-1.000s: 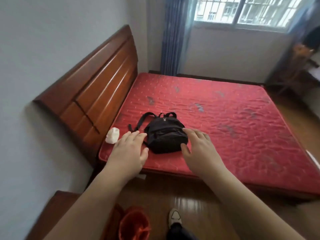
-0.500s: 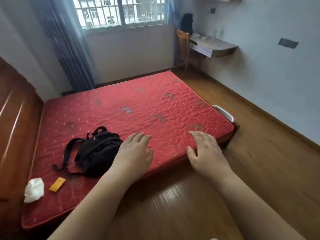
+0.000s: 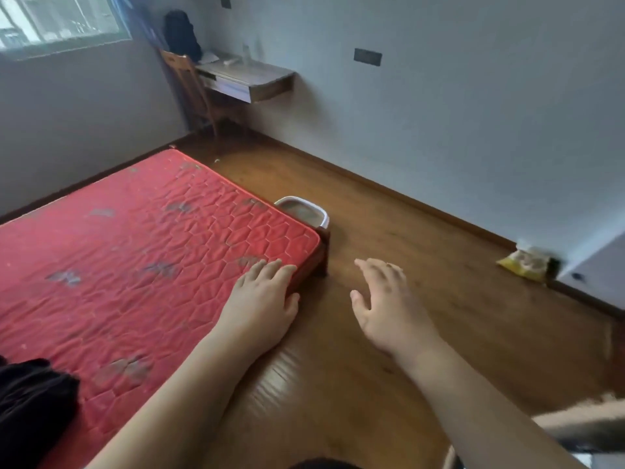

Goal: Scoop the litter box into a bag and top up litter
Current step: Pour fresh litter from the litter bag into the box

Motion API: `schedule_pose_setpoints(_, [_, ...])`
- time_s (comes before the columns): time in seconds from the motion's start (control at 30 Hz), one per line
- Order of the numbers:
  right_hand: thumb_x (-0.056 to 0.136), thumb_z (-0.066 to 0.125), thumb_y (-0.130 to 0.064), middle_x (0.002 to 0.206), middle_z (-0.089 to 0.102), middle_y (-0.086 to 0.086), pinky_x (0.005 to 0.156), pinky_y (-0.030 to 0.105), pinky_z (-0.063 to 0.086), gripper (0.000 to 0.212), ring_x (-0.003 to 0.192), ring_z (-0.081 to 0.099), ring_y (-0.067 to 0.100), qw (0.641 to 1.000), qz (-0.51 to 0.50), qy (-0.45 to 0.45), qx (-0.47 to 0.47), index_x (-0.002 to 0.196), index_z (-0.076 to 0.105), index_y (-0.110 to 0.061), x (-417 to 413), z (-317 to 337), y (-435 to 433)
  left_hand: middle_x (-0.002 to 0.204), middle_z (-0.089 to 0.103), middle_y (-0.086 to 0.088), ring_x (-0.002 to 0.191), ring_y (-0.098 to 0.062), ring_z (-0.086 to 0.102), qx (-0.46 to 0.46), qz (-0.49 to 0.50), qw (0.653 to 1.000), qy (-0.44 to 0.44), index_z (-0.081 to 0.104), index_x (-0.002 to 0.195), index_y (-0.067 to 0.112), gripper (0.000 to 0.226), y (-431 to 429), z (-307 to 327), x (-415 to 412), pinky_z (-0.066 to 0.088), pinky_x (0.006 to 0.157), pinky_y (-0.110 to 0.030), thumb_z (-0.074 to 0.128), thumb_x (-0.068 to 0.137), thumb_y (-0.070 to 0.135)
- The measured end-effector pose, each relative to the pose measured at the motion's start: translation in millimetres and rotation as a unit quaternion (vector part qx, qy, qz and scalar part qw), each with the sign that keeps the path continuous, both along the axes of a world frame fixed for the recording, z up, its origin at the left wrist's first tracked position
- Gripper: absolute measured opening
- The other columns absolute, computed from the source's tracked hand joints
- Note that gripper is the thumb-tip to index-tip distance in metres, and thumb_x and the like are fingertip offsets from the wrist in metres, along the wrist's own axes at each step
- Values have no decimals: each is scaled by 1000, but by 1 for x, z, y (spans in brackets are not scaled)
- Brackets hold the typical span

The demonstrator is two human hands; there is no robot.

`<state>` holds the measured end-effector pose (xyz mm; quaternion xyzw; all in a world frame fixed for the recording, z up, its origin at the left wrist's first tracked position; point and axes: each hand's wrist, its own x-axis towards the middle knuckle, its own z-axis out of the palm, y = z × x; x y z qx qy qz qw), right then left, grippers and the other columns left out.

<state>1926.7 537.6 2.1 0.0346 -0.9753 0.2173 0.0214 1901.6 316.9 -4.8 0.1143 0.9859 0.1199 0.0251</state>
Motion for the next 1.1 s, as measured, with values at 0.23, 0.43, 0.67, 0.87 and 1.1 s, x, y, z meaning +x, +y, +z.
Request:
schedule_pose_setpoints(0.23, [100,47,-38,155,37,-2,121,32,20,56,143,26,17,995,-84,-56,17,152,36,-23,-61,-21,82,157,33,5,148,-23,22,8,-74,997,-30,36,147,33,53,93,-22,-89,24,118,-42,45,97,45])
schedule_pose_setpoints(0.43, [102,45,-39,156,33,-6,120,34,23,55,146,23,15,987,-137,-86,21,154,33,-25,-137,-30,120,155,35,6,147,-22,23,9,-106,993,-42,38,146,31,52,125,-41,-190,25,117,-41,48,96,38])
schedule_pose_setpoints(0.67, [101,46,-39,156,34,-7,119,39,30,55,146,25,15,975,-195,-106,16,153,33,-26,-249,-41,145,154,36,5,145,-21,25,-9,-153,986,-69,37,146,30,53,145,-57,-323,27,115,-40,48,94,39])
schedule_pose_setpoints(0.87, [102,47,-38,157,32,-7,121,38,27,56,147,24,15,967,-232,-103,-3,154,30,-26,-330,-39,172,152,39,3,143,-22,29,-22,-193,978,-72,41,144,26,53,187,-50,-420,29,113,-40,51,93,40])
schedule_pose_setpoints(1.1, [101,49,-37,156,35,-7,121,35,26,56,145,27,14,957,-272,-98,-20,153,31,-26,-367,-53,245,153,38,3,143,-21,29,-37,-221,971,-82,41,144,26,53,267,-53,-484,29,113,-40,51,94,41])
